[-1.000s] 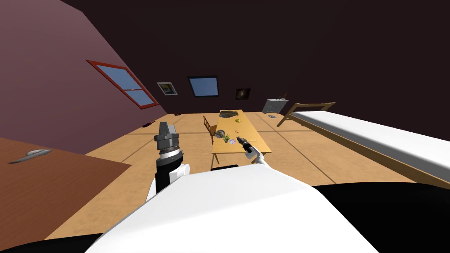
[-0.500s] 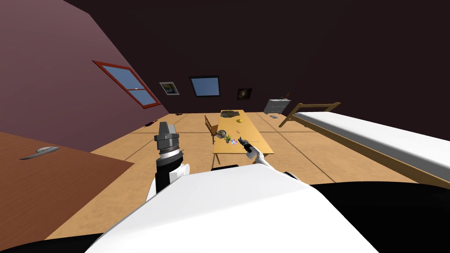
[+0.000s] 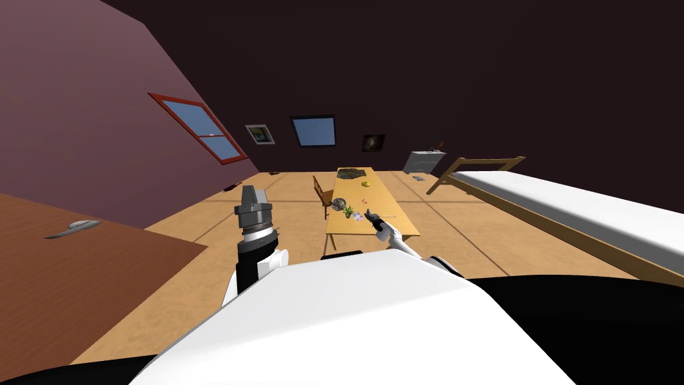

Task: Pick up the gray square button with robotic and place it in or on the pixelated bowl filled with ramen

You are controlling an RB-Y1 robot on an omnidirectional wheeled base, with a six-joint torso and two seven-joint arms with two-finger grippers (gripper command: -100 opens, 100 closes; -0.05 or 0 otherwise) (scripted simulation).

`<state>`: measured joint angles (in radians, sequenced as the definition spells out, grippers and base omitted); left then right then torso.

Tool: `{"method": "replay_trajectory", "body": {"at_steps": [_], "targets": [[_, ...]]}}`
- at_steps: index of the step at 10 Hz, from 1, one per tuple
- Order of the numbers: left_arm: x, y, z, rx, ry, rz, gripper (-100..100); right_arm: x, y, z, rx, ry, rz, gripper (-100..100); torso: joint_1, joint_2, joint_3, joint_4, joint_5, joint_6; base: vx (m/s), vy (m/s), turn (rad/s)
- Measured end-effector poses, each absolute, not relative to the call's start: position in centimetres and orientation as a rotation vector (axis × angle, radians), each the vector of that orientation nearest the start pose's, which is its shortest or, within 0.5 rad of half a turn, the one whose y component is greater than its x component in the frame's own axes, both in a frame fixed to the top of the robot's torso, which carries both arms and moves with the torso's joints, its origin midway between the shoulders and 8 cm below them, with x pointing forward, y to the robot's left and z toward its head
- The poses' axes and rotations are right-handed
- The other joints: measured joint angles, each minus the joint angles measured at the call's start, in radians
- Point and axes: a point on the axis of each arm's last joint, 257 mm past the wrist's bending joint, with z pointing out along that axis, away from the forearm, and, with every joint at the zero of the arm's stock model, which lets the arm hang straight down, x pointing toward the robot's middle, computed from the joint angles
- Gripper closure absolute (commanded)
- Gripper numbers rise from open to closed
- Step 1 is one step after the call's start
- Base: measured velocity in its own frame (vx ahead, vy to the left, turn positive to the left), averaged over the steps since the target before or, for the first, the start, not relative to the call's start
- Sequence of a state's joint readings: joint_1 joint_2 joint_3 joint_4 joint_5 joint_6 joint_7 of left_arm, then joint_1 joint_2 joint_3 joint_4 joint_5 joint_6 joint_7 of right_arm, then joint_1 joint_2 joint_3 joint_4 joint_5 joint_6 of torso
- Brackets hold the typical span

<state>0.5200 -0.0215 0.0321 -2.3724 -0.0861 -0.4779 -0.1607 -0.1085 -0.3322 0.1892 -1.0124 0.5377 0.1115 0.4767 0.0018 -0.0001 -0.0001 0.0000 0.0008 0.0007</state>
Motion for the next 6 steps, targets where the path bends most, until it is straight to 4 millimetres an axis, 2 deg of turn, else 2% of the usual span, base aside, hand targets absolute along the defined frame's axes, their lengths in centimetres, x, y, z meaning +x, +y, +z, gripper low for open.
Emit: {"method": "replay_trajectory", "body": {"at_steps": [2,3,4,6], "targets": [[32.7,28.0,5.4,-0.515,0.641,-1.064,0,48.9,-34.6,-46.6,0.196,2.137,-0.043,-100,0.0,-0.001,0.0,0.0,0.0,0.0,0.015,0.025,0.021],[32.7,28.0,5.4,-0.515,0.641,-1.064,0,48.9,-34.7,-46.7,0.193,2.138,-0.046,0,-0.001,0.0,0.0,0.0,0.0,0.0,0.0,0.0,0.0],[32.7,28.0,5.4,-0.515,0.641,-1.064,0,48.9,-34.7,-46.7,0.193,2.138,-0.045,-100,-0.001,0.001,0.0,0.0,0.0,0.0,0.075,0.016,-0.1],[32.7,28.0,5.4,-0.515,0.641,-1.064,0,47.9,-34.6,-47.4,0.177,2.141,-0.037,-100,0.0,-0.008,-0.004,-0.002,0.0,0.0,0.18,0.034,-0.099]]}}
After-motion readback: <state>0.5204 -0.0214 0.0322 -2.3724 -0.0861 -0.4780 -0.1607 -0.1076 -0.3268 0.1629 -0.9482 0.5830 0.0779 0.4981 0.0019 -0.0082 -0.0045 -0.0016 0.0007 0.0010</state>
